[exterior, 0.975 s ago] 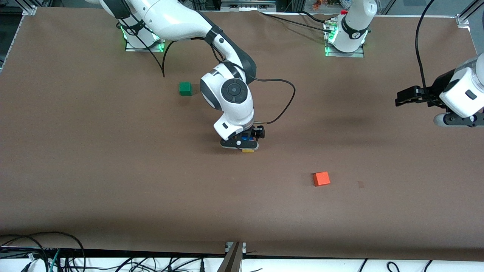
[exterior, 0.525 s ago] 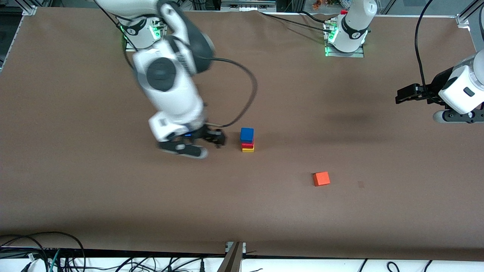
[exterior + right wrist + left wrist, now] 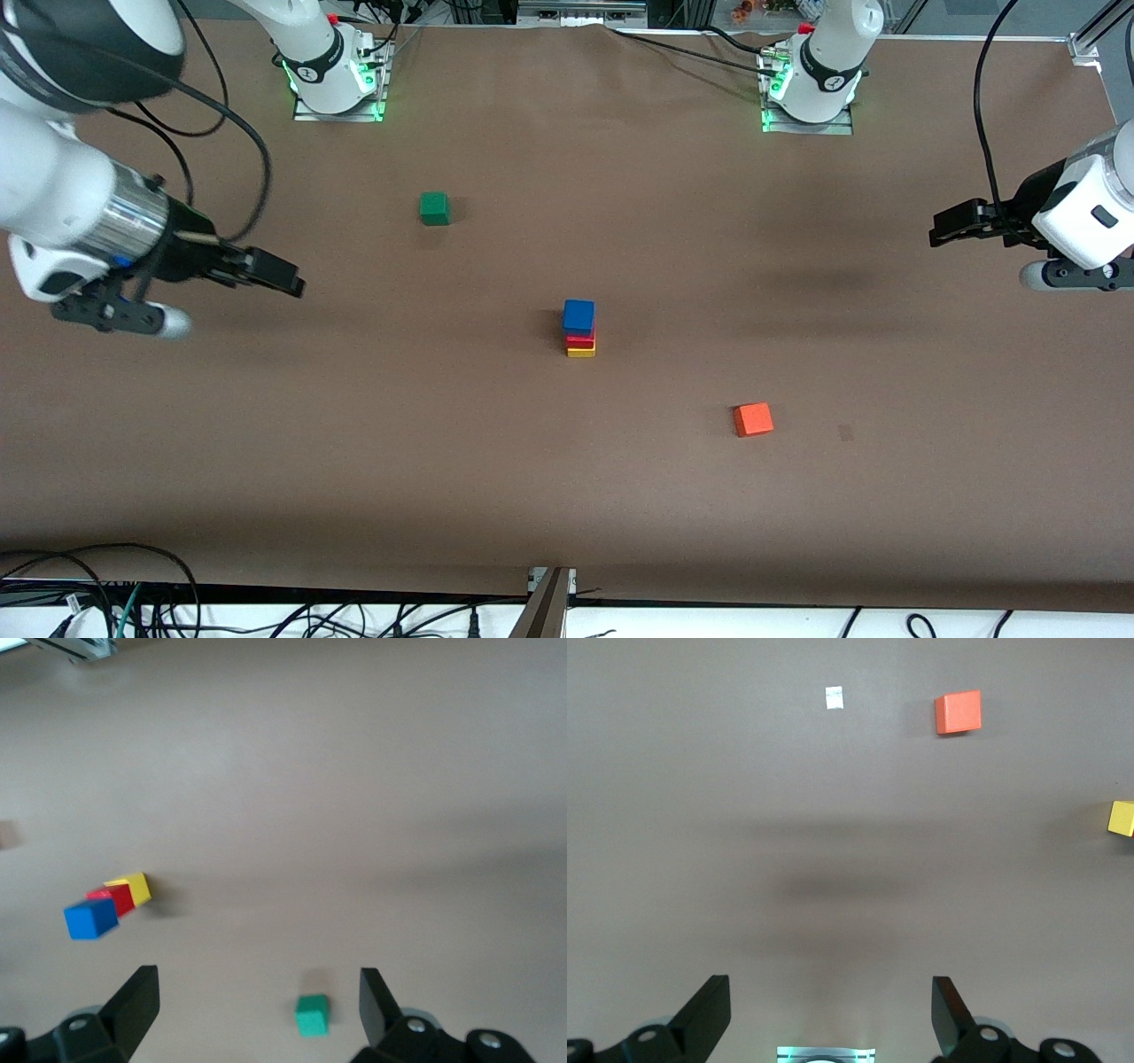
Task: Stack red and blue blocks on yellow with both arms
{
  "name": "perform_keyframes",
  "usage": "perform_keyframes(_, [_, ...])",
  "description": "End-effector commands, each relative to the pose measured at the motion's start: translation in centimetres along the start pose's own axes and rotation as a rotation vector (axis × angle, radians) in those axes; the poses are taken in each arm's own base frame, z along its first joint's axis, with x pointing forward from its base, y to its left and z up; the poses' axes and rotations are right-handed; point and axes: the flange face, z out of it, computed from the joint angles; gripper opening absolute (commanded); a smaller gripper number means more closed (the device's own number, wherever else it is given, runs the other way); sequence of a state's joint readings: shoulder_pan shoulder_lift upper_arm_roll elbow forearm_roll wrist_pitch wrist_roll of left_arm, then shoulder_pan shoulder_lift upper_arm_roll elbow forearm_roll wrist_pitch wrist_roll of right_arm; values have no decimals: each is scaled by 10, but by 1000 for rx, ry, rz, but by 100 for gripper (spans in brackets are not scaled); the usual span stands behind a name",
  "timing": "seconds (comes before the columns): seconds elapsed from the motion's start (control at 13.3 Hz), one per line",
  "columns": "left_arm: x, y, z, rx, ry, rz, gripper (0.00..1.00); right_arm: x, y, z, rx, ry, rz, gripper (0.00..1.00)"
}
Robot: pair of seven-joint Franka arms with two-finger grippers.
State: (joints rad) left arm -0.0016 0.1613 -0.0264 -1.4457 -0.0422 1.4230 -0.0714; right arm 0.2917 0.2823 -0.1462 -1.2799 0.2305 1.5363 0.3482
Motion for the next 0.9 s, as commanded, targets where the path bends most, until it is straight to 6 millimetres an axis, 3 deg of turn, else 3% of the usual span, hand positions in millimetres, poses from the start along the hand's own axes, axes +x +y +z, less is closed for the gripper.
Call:
perform_keyframes(0.0, [1, -4, -3, 11, 10, 16, 100, -25, 34, 10, -44, -2, -10, 100])
perform_keyframes(0.15, [1, -4, -3, 10, 11, 13, 100, -27, 47, 23, -120, -1, -21, 100])
perform_keyframes(0.53, [2, -3, -2, 10, 8, 11, 100, -33, 64, 25, -179, -6, -60, 100])
perform_keyframes(0.82, [2, -3, -2, 13, 10, 11, 100, -26, 123, 6, -154, -11, -84, 100])
